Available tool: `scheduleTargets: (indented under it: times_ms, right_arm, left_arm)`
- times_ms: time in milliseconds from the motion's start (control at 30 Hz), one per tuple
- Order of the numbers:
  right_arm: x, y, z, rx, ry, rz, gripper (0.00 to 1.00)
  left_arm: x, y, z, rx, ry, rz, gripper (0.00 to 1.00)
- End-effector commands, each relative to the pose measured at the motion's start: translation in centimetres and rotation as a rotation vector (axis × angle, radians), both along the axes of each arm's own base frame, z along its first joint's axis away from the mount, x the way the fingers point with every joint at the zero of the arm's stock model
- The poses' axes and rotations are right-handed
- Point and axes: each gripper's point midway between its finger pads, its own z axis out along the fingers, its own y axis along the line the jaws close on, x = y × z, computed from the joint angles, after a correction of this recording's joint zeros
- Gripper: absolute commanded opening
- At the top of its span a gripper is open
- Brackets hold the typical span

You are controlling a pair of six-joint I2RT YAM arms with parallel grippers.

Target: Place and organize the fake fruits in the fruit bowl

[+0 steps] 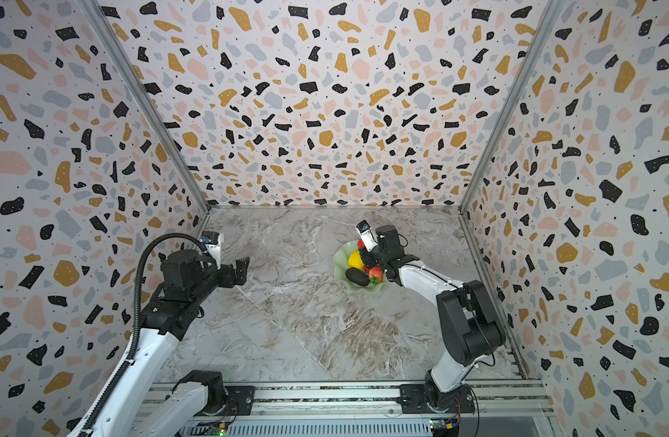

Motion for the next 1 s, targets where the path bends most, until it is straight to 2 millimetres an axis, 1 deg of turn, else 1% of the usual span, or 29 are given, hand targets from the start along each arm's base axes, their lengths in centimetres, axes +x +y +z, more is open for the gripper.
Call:
scheduleTargets:
  times_ms: [0, 133, 267, 333, 533, 600, 667, 733, 800, 867, 967]
  right_arm:
    - [1.5, -0.6, 0.2, -0.05, -0.039, -0.026, 0.21]
    - [2.5, -1.2, -0.6, -0.071, -0.035, -0.035, 0.24]
    - [3.3, -1.9, -0.4, -0.061, -0.046, -0.047, 0.27]
    - [3.6, -2.0, -0.4, -0.057, -0.045, -0.048, 0.3]
    - [3.8, -1.5, -1.2, -0.028, -0.02, -0.029, 0.49]
    - [3.8, -1.3, -1.4, -0.014, -0.012, -0.026, 0.6]
    - [3.8, -1.2, -1.4, -0.01, -0.009, -0.026, 0.67]
    - [3.8, -1.3, -1.0, -0.01, -0.013, -0.029, 0.74]
    - [3.6, -1.7, -0.3, -0.013, -0.026, -0.039, 0.79]
    - [3.1, -2.1, 1.0, -0.015, -0.046, -0.045, 0.82]
    - [1.6, -3.0, 3.5, -0.012, -0.096, -0.061, 0.89]
  left_arm:
    - [0.2, 0.2, 0.4, -0.002, -0.026, 0.008, 1.0]
    - [0.3, 0.2, 0.3, -0.001, -0.023, 0.01, 1.0]
    - [0.4, 0.2, 0.2, 0.0, -0.018, 0.011, 1.0]
    - [0.5, 0.2, 0.1, 0.0, -0.014, 0.011, 1.0]
    - [0.6, 0.2, -0.1, 0.001, -0.008, 0.01, 1.0]
    - [0.6, 0.2, -0.1, 0.0, -0.006, 0.01, 1.0]
    - [0.6, 0.2, -0.2, 0.001, -0.003, 0.01, 1.0]
    - [0.7, 0.2, -0.2, 0.001, -0.003, 0.011, 1.0]
    - [0.7, 0.2, -0.2, 0.001, -0.002, 0.011, 1.0]
    - [0.7, 0.2, -0.3, 0.003, -0.001, 0.011, 0.99]
    - [0.7, 0.2, -0.2, 0.003, -0.002, 0.012, 1.0]
